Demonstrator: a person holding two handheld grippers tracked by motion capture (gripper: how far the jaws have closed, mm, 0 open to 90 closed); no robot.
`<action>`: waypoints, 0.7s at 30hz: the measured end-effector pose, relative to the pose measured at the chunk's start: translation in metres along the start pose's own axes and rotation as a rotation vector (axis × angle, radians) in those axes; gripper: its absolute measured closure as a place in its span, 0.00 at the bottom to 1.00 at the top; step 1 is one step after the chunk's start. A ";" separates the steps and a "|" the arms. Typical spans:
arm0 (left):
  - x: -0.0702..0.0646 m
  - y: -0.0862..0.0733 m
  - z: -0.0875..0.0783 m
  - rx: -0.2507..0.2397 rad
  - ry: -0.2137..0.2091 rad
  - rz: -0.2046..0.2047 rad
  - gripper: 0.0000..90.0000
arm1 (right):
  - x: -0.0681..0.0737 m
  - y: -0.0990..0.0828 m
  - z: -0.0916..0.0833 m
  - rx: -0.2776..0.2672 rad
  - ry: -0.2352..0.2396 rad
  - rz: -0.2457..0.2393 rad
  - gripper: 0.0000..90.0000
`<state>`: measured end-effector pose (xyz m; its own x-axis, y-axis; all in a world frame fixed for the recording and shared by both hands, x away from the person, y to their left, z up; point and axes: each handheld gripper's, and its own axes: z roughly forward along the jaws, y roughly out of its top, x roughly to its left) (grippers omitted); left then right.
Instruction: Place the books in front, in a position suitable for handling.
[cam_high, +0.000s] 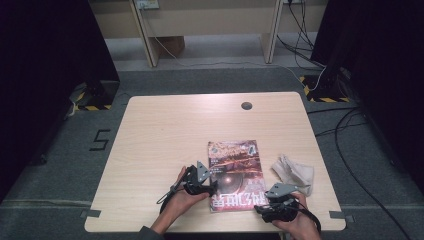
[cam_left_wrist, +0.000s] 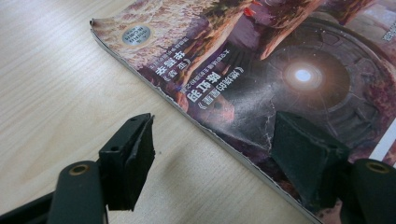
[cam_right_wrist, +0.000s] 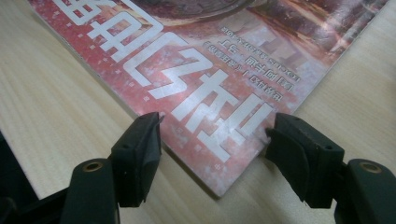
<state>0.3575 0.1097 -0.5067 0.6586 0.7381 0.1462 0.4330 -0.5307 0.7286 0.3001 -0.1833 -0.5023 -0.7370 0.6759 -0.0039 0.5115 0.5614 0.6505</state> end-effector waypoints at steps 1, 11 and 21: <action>-0.001 0.000 0.000 -0.001 -0.003 0.002 0.33 | 0.000 0.001 0.000 -0.005 -0.001 0.012 0.38; -0.009 -0.001 -0.010 0.043 -0.033 0.013 0.41 | -0.008 0.006 -0.001 0.007 -0.087 0.008 0.38; -0.025 -0.013 -0.028 0.056 -0.126 -0.024 0.47 | -0.038 0.029 0.019 0.004 -0.184 0.037 0.38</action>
<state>0.3181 0.1095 -0.5018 0.7181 0.6947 0.0415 0.4809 -0.5385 0.6920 0.3510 -0.1836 -0.4973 -0.6246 0.7717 -0.1196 0.5384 0.5365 0.6499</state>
